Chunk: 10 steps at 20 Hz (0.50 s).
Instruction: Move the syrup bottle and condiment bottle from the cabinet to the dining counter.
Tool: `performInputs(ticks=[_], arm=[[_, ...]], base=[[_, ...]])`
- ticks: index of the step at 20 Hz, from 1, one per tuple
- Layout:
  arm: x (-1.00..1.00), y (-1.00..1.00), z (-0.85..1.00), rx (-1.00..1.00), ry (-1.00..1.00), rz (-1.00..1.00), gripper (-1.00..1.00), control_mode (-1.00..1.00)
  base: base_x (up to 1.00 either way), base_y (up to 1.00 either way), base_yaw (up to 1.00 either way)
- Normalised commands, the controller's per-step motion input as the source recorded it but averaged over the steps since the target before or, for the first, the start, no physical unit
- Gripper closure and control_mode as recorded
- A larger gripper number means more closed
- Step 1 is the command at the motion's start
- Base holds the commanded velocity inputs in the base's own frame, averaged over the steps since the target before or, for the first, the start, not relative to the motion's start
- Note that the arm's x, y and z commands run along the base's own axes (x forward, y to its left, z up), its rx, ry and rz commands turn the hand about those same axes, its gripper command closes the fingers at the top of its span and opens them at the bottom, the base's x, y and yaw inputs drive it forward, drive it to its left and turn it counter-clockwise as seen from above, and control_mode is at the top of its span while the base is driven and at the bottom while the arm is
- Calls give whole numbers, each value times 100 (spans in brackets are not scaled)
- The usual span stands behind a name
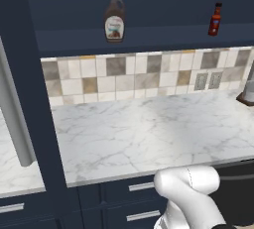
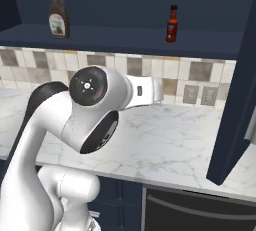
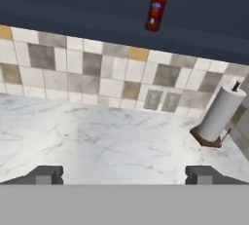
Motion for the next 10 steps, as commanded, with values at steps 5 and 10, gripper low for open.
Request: performInputs(ticks=[5, 10], arm=[[39, 16, 1, 14, 0, -13, -100, -100], [44, 22, 5, 17, 0, -18, -100, -100]], base=[[0, 0, 0], [0, 0, 0]])
